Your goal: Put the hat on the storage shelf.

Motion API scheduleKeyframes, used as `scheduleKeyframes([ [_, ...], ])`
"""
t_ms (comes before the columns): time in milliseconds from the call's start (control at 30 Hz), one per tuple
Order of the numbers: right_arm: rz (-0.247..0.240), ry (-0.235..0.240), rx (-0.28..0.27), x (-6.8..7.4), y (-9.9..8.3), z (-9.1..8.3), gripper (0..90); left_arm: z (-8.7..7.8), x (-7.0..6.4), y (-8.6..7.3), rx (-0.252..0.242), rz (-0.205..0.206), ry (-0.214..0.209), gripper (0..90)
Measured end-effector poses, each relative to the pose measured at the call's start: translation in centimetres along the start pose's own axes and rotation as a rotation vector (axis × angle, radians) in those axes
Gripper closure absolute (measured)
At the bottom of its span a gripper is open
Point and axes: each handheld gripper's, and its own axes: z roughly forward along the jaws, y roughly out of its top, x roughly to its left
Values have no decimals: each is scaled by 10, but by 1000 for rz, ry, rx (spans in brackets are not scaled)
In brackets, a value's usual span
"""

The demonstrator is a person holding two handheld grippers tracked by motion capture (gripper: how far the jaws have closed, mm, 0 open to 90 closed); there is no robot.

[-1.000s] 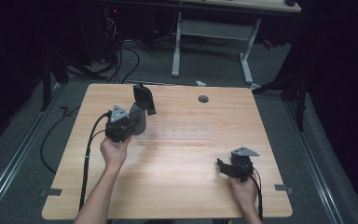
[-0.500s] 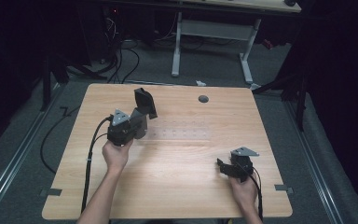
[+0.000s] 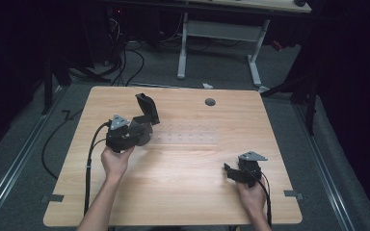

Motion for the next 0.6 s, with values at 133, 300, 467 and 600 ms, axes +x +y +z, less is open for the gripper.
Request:
scheduleKeyframes([
  [133,0,1,0,0,0,0,326,-4,-1,2,1,0,-14,453],
  [300,2,1,0,0,0,0,325,-13,-2,4,11,2,-20,420],
  [467,2,1,1,0,0,0,324,-24,0,6,-3,-24,-28,416],
  [600,2,1,0,0,0,0,323,-33,2,8,-8,-33,-31,414],
])
